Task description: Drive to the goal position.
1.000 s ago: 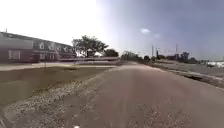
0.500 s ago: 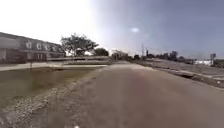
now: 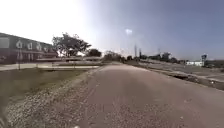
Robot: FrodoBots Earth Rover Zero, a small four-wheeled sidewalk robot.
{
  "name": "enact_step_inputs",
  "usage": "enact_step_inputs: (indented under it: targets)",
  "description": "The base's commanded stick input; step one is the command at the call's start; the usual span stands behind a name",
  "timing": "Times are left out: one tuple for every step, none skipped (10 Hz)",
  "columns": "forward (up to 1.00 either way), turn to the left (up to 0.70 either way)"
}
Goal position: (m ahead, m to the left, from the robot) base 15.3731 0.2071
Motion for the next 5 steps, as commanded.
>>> enact_step_inputs:
  targets:
    - [1.00,-0.10]
    - [1.00,-0.10]
    - [1.00,-0.10]
    - [1.00,-0.10]
    - [1.00,-0.10]
